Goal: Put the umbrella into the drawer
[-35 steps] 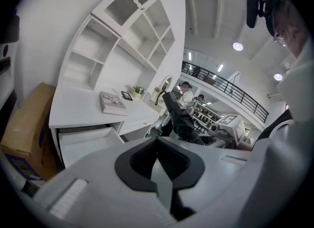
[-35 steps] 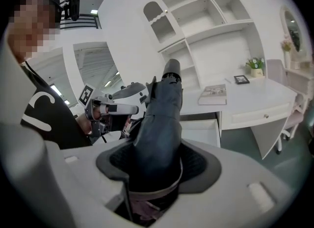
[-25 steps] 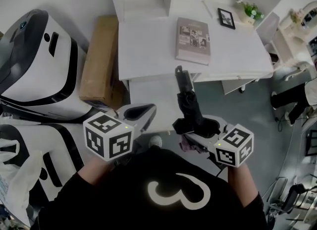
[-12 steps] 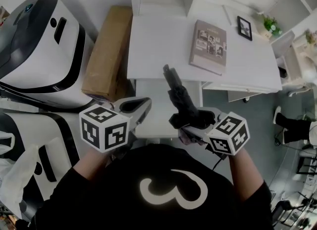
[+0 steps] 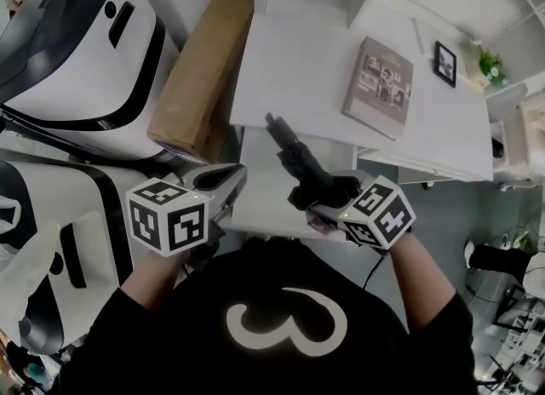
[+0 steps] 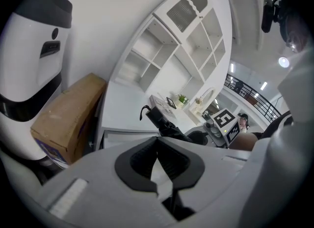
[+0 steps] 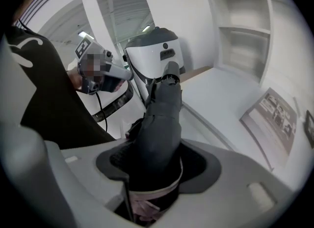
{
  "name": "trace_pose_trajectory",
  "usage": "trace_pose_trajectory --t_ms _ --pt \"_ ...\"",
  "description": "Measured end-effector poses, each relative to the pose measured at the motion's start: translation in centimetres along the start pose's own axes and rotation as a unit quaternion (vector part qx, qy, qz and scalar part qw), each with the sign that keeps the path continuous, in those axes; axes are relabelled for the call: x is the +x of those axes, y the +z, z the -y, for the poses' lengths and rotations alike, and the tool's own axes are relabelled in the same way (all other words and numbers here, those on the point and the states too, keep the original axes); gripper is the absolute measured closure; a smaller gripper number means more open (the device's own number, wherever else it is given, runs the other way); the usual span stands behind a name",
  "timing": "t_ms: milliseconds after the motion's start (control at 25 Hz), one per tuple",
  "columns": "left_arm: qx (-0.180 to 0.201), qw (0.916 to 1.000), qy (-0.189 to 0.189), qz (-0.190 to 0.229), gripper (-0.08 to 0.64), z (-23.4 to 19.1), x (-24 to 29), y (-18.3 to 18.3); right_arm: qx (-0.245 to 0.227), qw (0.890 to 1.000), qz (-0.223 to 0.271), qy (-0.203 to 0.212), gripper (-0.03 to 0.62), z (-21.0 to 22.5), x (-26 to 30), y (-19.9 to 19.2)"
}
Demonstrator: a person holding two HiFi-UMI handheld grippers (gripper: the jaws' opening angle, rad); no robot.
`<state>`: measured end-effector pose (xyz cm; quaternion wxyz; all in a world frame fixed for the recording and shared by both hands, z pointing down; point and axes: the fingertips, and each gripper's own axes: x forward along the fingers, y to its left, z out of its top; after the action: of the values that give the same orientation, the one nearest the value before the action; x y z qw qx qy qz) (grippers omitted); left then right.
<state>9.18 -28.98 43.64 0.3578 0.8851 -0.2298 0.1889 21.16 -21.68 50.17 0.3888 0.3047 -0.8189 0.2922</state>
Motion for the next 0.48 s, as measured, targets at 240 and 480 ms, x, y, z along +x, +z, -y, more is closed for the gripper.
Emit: trace_pose_trajectory --t_ms 240,480 --pt "-0.033 0.9988 0.037 0.007 0.552 -1.4 0.3 -0.4 -0.034 0.998 -0.046 0.024 0.344 1.5 3.1 -1.0" --pt "-0.060 0.9954 0.073 0.017 0.552 -2.4 0.7 0.0 -0.045 0.993 -0.102 0.047 0.344 3.2 6.1 -3.4"
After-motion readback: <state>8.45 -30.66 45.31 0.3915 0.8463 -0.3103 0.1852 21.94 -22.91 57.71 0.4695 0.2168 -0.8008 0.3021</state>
